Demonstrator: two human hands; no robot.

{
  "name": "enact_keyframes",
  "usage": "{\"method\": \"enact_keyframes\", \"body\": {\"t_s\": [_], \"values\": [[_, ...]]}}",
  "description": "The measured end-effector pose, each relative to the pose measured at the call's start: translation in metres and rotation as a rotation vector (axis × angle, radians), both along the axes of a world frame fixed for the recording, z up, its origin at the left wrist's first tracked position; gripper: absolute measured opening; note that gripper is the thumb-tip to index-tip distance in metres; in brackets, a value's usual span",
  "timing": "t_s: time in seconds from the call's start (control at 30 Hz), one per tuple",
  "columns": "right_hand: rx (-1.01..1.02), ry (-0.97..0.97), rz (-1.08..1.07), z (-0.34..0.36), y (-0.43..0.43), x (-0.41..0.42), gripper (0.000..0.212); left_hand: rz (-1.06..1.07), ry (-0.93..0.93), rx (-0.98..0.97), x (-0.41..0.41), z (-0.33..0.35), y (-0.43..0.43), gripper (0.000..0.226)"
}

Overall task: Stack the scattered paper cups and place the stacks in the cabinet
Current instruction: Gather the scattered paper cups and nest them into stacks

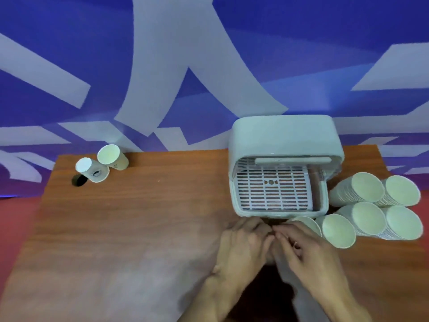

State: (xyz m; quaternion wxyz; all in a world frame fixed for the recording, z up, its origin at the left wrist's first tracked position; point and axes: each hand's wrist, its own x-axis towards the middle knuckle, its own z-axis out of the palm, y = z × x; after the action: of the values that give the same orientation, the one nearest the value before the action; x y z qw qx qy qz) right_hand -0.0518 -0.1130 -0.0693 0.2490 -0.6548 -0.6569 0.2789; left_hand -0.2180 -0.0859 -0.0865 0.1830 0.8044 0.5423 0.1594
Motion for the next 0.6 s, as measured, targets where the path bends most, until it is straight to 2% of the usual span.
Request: {"method": "enact_keyframes", "body": {"t_s": [0.1, 0.27, 0.6], "values": [[-0.01, -0.051, 0.09, -0.001, 0.011, -0.037, 0.024, 0.053, -0.055, 0.004, -0.04, 0.0, 0.002, 0.013], [0.003, -0.089, 0.192, -0.004, 0.034, -0.099, 0.017, 0.131, -0.063, 0.015, -0.104, -0.001, 0.012, 0.013], [-0.013, -0.071, 0.273, 0.015, 0.102, -0.204, 0.018, 0.244, -0.092, 0.009, -0.204, -0.008, 0.061, 0.032]]}}
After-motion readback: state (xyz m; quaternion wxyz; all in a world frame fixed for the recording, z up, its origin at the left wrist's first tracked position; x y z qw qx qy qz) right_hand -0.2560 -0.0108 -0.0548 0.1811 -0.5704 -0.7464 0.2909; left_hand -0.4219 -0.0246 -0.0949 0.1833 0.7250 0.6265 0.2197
